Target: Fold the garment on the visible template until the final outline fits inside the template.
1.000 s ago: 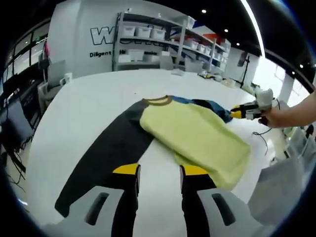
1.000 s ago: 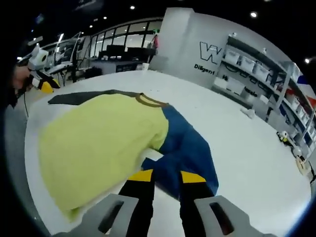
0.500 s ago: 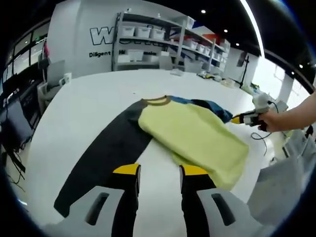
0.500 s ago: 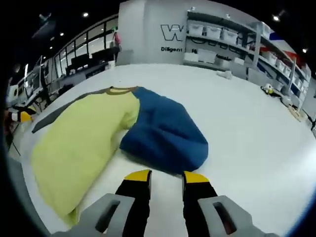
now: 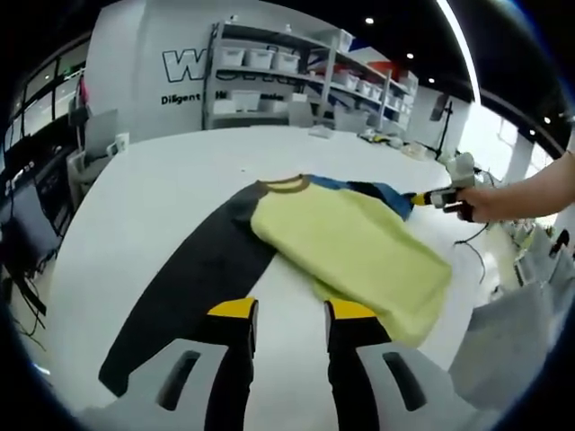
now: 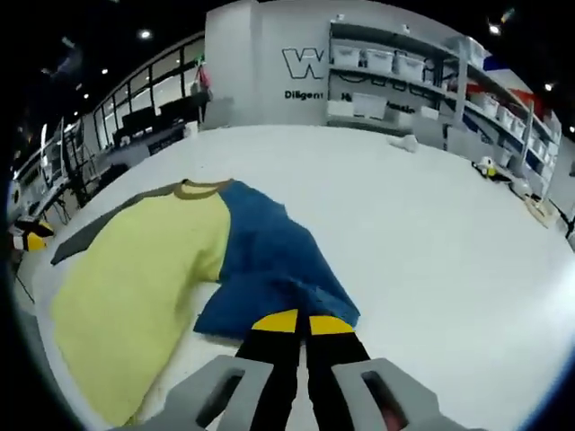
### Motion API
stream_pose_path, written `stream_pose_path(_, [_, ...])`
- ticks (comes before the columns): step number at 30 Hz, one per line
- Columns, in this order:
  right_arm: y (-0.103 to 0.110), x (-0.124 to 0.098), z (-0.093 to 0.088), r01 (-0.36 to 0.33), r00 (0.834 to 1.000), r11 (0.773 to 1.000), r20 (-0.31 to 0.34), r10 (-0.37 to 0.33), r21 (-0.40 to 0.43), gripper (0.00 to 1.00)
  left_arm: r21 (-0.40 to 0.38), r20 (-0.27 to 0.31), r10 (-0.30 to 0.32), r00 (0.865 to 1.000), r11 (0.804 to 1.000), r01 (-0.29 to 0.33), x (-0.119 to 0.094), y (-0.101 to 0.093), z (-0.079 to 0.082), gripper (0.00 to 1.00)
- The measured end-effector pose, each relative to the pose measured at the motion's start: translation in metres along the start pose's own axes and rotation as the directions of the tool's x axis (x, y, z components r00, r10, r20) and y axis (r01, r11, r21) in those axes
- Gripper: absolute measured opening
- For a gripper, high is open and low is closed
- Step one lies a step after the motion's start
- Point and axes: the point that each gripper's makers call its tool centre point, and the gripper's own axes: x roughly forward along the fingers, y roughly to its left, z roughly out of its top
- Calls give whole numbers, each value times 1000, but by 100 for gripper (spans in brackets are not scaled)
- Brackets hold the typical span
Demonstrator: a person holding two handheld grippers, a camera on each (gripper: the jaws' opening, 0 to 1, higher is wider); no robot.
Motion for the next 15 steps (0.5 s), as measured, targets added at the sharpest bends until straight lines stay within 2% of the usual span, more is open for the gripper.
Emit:
stream_pose_path(5, [7, 8, 36, -31, 999, 998, 42, 33, -53, 0, -2, -1, -2, 1000, 1000, 2, 0, 0, -1, 29])
stream_pose_path(7, [12, 13, 43, -50, 998, 996, 38, 53, -71, 0, -2, -2, -4, 1000, 1000, 4, 0, -2, -2, 29])
stream_pose_path(11, [30, 38, 47, -118, 993, 986, -2, 119, -119, 0, -5, -6, -5, 1000, 1000, 5, 0, -1, -5, 29])
stream_pose_path(15, [48, 58, 51, -160, 987, 972, -36, 156, -171, 0, -10, -8, -3, 1000, 1000, 3, -1, -1, -8, 29])
